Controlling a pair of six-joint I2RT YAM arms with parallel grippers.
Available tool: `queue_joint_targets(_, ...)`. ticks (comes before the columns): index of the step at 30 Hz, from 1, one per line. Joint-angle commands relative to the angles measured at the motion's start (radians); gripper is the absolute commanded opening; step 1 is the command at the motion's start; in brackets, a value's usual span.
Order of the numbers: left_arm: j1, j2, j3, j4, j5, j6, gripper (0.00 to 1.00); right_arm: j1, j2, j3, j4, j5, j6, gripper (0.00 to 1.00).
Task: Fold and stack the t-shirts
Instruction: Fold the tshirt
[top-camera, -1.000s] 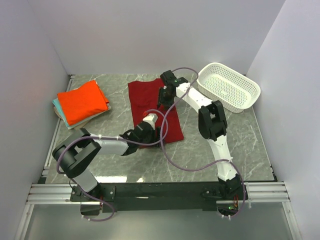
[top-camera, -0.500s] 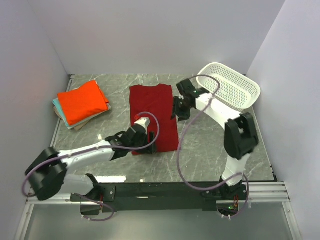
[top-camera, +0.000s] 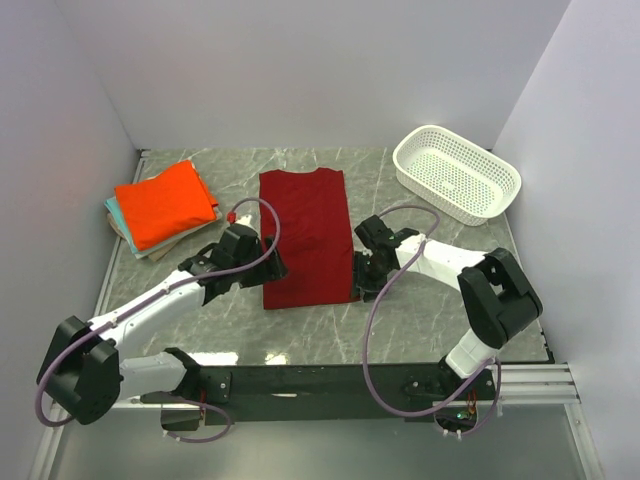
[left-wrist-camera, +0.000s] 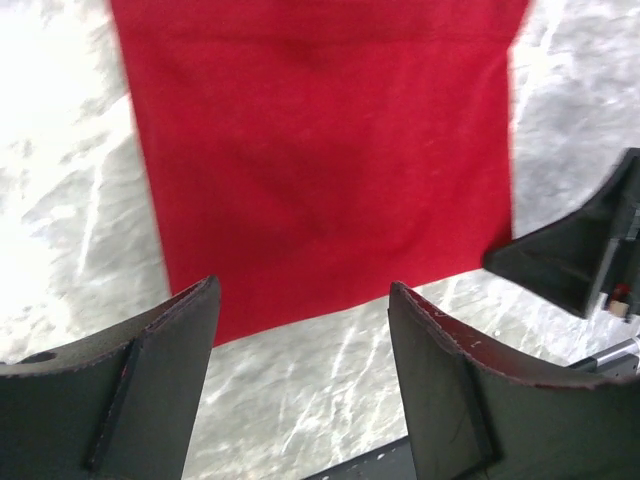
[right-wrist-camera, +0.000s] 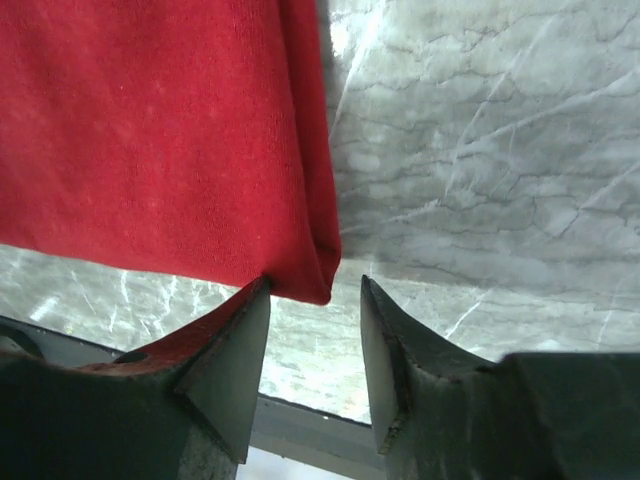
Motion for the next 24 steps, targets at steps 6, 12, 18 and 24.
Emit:
queue_joint_targets(6,0.059,-0.026,-0.088,-0.026,0.126,-0.045,0.70,0.007,-0.021,-0.012,0.071,0.017,0.028,0.42)
queue_joint_targets(12,0.062,-0.017,-0.153,-0.015,0.169,-0.067,0.66,0.009,0.013,-0.035,0.096,-0.006,0.031,0.33)
queue_joint_targets(18,0.062,0.012,-0.165,-0.014,0.183,-0.062,0.53,0.014,0.039,-0.063,0.101,-0.004,0.033,0.23)
queue_joint_targets(24,0.064,0.045,-0.164,-0.018,0.166,-0.071,0.48,0.017,0.039,-0.072,0.101,0.000,0.038,0.11)
